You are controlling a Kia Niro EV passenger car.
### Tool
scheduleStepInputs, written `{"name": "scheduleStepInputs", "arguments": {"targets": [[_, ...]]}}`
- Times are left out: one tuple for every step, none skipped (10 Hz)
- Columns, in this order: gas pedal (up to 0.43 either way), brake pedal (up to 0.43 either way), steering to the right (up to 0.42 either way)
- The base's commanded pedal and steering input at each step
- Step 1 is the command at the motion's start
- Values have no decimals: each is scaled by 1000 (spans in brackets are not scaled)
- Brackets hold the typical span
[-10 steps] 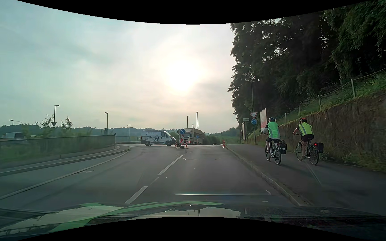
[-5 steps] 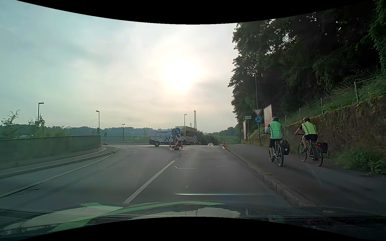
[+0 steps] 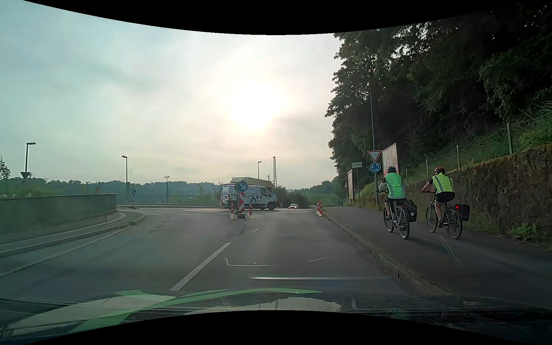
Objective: Follow the waypoints while adhering to traffic rules and regulations
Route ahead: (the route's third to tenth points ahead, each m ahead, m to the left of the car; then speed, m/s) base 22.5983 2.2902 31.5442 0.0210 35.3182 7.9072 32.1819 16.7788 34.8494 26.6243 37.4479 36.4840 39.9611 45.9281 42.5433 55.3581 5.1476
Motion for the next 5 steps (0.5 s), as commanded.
{"name": "scheduleStepInputs", "arguments": {"targets": [[67,0,15],[67,0,11],[67,0,9],[79,0,8],[79,0,5]]}}
